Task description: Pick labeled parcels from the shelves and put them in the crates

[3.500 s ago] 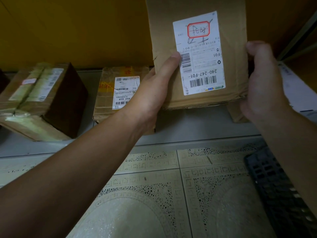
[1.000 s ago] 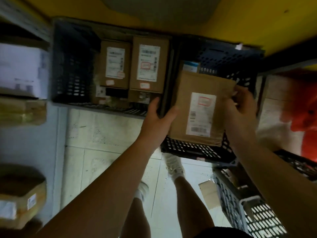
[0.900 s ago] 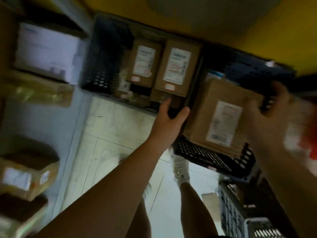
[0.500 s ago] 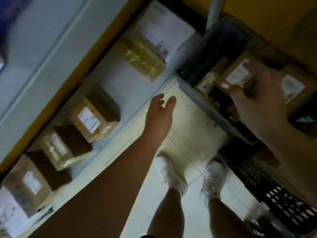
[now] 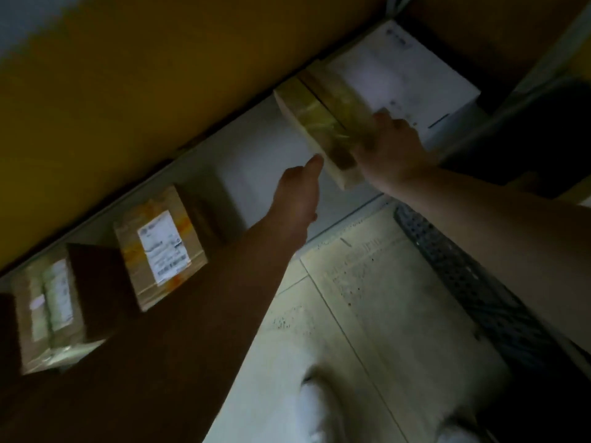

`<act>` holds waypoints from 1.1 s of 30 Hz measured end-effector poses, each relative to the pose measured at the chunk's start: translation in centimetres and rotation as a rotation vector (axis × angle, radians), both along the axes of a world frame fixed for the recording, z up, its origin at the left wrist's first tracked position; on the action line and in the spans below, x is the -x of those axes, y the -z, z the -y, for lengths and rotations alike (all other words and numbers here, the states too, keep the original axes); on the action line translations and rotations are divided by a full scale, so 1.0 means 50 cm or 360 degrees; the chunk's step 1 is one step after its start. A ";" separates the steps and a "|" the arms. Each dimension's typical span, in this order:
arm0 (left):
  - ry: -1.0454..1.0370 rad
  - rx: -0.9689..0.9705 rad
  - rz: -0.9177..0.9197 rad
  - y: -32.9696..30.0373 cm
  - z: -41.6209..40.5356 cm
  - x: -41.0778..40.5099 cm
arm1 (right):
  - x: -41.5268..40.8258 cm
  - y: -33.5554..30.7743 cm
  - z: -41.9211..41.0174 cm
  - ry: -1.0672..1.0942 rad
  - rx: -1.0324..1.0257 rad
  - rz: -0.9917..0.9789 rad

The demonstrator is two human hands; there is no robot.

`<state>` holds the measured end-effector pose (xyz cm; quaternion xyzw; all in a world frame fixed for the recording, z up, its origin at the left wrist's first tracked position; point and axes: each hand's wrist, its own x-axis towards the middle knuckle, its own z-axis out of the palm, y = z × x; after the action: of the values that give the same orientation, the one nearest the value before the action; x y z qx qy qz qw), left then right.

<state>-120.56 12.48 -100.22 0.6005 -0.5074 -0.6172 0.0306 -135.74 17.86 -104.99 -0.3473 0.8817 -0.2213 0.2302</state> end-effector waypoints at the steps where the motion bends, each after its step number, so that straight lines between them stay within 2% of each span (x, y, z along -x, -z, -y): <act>1: -0.0006 -0.0009 -0.0066 0.030 0.017 0.025 | 0.011 0.031 0.021 -0.0010 -0.0061 -0.0142; 4: -0.0019 -0.0029 -0.0275 0.107 0.059 0.077 | 0.027 0.098 0.056 0.0001 -0.0097 -0.0488; 6: 0.0018 -0.0044 -0.0324 0.151 0.076 0.095 | 0.038 0.126 0.071 -0.0020 -0.0040 -0.0531; 10: -0.0026 0.0012 -0.0392 0.233 0.109 0.078 | 0.050 0.137 0.106 0.0175 0.0265 -0.0117; 13: -0.0182 -0.0120 -0.0687 0.258 0.124 0.022 | 0.035 0.095 0.121 0.0181 0.0515 0.0318; 15: -0.0316 -0.0223 -0.0927 0.268 0.132 -0.033 | 0.007 0.063 0.123 0.0060 0.0626 0.0534; 20: -0.0532 -0.0382 -0.1303 0.289 0.147 -0.153 | -0.073 0.035 0.108 -0.0337 0.0581 0.0820; 22: -0.0604 -0.0229 -0.1335 0.292 0.146 -0.178 | -0.099 0.045 0.109 -0.0503 0.0533 0.0895; 25: -0.0637 0.0102 -0.1227 0.281 0.152 -0.200 | -0.125 0.067 0.109 -0.0473 0.0629 0.1016; 28: -0.0371 0.0356 -0.1125 0.252 0.148 -0.206 | -0.146 0.089 0.102 -0.0448 0.0716 0.1098; 33: -0.0124 0.0463 -0.0969 0.236 0.117 -0.200 | -0.157 0.118 0.080 -0.0349 0.0872 0.1205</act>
<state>-110.55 6.65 -112.01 0.3970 -0.5345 -0.6877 0.2895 -127.89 13.87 -110.89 -0.3811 0.6033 -0.5310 0.4569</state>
